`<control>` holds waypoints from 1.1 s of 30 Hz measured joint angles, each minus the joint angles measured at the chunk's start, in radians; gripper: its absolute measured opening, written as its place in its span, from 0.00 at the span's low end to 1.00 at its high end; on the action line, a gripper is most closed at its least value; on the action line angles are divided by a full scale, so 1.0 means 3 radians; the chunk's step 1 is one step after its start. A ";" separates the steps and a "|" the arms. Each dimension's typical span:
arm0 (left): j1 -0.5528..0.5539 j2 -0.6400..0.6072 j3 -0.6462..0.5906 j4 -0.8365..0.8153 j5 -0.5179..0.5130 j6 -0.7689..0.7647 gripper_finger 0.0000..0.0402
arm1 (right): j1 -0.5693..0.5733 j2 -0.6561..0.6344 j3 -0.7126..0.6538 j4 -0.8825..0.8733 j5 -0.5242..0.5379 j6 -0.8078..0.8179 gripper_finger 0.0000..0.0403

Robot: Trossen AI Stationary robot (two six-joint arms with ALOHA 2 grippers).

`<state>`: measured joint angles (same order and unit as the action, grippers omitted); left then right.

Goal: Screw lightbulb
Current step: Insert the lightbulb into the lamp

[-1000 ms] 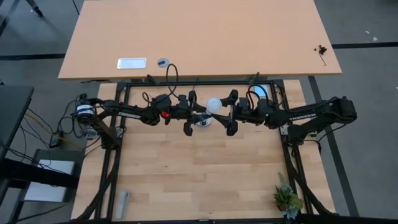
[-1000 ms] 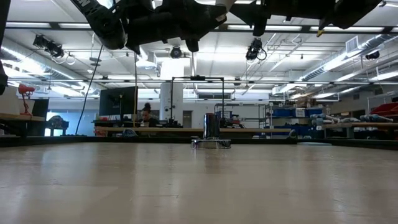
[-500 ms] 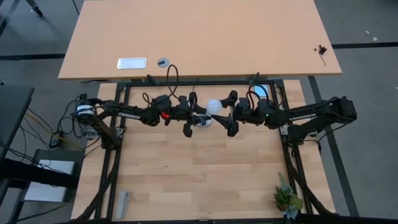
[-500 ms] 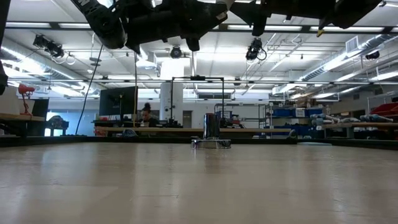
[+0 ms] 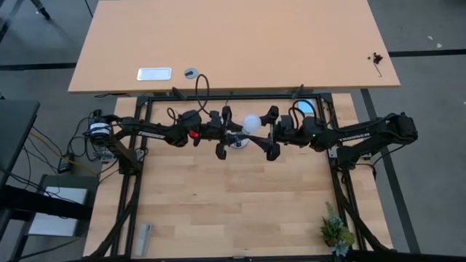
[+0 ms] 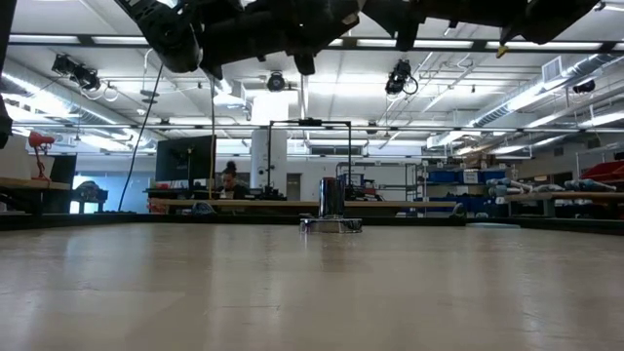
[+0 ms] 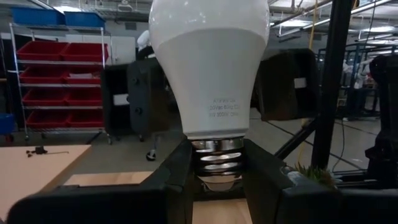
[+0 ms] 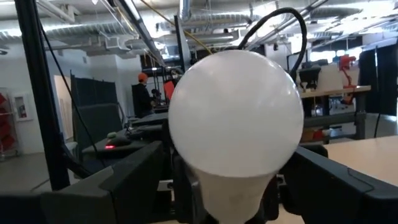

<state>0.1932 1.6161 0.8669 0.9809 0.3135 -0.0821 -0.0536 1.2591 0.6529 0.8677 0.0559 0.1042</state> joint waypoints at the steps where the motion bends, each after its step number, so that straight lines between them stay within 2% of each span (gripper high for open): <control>1: 0.0000 0.0000 0.0001 -0.0021 0.0008 0.0001 0.24 | 0.0000 0.0001 0.0000 0.0001 0.0002 -0.0015 0.81; 12: -0.0001 -0.0001 0.0003 -0.0043 0.0017 0.0001 0.24 | -0.0001 0.0001 0.0000 0.0046 0.0013 -0.0089 0.76; 21: -0.0001 -0.0001 0.0005 -0.0048 0.0014 -0.0034 0.24 | -0.0015 0.0001 0.0000 0.0043 0.0013 -0.0099 0.68; 28: 0.0001 -0.0004 0.0009 -0.0131 -0.0012 -0.0117 0.38 | -0.0058 0.0003 0.0000 0.0051 0.0010 -0.0102 0.66; 33: 0.0003 -0.0003 0.0006 -0.0199 -0.0017 -0.0117 0.41 | -0.0067 0.0001 0.0005 0.0074 0.0008 -0.0103 0.65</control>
<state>0.1942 1.6154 0.8688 0.9213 0.3084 -0.1173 -0.0738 1.2594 0.6544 0.8898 0.0582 0.0732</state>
